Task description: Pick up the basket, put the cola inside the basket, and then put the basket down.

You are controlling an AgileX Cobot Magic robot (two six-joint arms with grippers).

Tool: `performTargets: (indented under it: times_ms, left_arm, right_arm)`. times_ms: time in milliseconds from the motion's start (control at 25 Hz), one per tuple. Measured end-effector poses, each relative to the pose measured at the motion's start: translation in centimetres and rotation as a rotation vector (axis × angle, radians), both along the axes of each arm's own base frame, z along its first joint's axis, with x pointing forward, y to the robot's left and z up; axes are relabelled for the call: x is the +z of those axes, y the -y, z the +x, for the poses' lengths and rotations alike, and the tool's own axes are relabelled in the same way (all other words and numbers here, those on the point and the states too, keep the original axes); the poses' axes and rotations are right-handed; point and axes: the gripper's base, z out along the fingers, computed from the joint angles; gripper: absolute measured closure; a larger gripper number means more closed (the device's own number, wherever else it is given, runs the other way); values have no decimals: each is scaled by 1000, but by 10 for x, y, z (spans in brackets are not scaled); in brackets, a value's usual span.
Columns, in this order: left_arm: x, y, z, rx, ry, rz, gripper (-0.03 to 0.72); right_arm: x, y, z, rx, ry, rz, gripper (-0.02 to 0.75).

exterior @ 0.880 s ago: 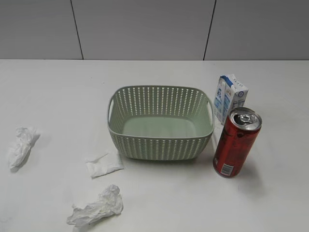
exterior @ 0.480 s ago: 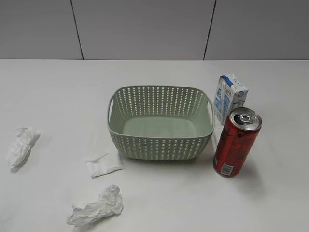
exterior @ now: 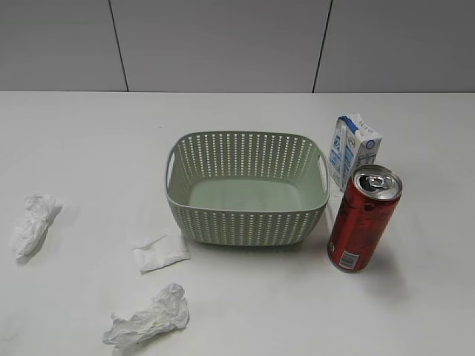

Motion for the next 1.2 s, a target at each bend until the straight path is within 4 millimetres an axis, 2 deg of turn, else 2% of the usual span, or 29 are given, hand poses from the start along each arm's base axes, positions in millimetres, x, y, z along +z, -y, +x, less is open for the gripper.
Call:
performTargets:
  times_ms: [200, 400, 800, 1040, 1200]
  left_arm:
    - [22, 2, 20, -2, 32, -30, 134]
    - [39, 7, 52, -18, -19, -86, 134]
    - [51, 18, 98, -98, -121, -104, 134]
    - [55, 31, 144, -138, -258, -85, 134]
    - [62, 48, 178, -199, -365, -60, 134]
  right_arm:
    - [0, 0, 0, 0, 0, 0, 219]
    - [0, 0, 0, 0, 0, 0, 219]
    - [0, 0, 0, 1, 0, 1, 219]
    - [0, 0, 0, 1, 0, 1, 219]
    - [0, 0, 0, 1, 0, 1, 220]
